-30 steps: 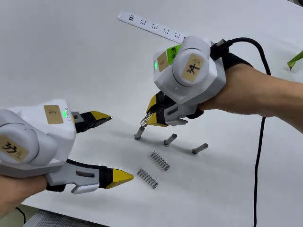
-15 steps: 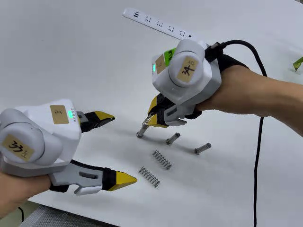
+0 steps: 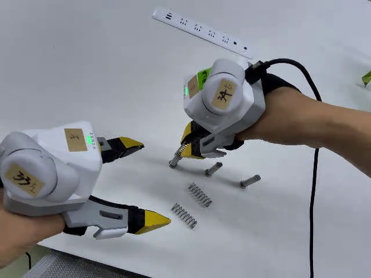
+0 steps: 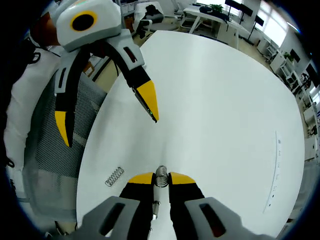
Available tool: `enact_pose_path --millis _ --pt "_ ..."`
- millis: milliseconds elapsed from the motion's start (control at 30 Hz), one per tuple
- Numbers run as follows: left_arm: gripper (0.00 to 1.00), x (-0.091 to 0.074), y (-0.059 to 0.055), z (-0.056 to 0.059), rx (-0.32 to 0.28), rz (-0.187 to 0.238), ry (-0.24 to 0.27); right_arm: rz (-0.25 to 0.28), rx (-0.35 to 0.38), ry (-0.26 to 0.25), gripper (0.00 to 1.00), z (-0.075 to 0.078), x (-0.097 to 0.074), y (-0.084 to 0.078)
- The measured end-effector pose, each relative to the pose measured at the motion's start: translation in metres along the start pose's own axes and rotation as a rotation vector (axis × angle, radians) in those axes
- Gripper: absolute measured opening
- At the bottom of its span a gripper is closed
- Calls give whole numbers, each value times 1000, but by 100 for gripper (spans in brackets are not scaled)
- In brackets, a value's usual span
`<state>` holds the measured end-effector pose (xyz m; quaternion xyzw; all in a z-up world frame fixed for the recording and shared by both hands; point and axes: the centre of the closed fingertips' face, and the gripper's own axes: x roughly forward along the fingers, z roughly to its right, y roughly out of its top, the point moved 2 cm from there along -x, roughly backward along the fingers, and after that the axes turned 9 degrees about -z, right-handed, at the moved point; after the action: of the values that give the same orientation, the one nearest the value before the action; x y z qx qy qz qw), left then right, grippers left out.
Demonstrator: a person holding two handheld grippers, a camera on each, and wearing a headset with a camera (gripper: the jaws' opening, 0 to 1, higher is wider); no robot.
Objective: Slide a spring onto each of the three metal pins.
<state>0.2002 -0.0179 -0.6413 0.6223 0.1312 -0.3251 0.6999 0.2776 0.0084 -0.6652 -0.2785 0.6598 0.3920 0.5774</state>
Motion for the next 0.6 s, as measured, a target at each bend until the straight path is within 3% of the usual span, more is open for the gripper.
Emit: enact_pose_path --millis 600 --pt "78 0 -1 -1 -6 -3 3 7 -8 -24 12 -2 29 -2"
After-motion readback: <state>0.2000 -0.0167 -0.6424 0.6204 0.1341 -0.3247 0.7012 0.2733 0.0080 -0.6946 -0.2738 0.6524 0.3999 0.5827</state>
